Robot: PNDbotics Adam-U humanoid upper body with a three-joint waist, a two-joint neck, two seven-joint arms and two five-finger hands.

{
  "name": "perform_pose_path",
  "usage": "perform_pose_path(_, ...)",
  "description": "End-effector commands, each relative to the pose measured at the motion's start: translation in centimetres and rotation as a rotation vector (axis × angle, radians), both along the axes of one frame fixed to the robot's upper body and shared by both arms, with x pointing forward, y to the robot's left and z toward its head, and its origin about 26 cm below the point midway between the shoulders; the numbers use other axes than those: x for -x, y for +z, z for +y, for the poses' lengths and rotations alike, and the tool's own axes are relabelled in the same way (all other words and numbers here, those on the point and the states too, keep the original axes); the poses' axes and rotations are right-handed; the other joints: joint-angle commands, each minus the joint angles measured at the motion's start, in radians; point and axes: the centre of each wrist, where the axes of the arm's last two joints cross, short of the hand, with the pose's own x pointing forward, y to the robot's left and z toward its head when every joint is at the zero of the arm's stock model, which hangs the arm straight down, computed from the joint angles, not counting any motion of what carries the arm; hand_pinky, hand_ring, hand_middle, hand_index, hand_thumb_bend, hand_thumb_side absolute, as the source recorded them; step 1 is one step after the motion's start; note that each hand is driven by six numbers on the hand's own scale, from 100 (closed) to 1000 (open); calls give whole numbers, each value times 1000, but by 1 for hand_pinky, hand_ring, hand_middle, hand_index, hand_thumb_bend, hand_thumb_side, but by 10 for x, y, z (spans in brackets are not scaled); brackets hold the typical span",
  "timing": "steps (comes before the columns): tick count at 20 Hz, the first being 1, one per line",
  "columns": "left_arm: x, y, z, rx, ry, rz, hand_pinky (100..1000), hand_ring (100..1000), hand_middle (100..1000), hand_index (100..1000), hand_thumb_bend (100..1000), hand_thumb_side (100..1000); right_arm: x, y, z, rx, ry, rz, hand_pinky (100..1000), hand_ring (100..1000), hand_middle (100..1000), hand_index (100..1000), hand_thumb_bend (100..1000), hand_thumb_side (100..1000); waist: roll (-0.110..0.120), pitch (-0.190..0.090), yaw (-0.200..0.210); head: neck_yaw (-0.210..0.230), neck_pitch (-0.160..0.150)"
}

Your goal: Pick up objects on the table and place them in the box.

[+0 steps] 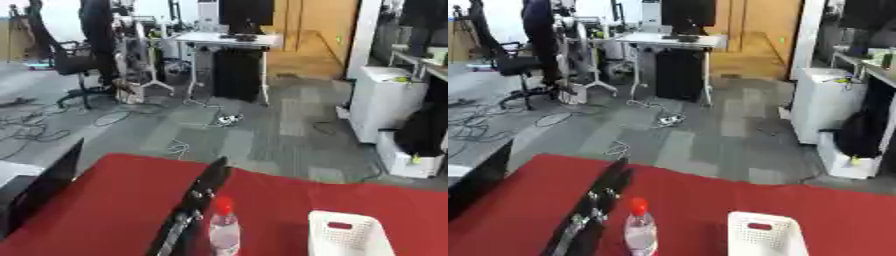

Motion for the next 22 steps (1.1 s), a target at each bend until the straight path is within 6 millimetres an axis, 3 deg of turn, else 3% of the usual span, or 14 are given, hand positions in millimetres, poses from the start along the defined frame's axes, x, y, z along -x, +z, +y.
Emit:
perform_pose_path(1,-1,16,9,-41,24,-21,1000,1000,1000,1000,705,501,0,5,-4,33,1,-18,872,855,867,877,100,961,3,-8,0,11,5)
perform_pose_path(7,-6,21,16,-90,64,10,1000,1000,1000,1000,671,590,0,4,-4,43,9,-18,873,857,866,871,100,962,5,-7,1,15,12)
perform_pose_path(14,-20,2,27,-101,77,186,1000,1000,1000,1000,598,721,0,3,-4,49,14,-14,874,858,864,867,100,964,2,-5,-1,14,21)
perform_pose_path(22,-33,-15,44,-111,94,263,1000,1000,1000,1000,574,766,0,2,-3,52,23,-15,874,859,864,865,100,965,-3,0,-8,17,33)
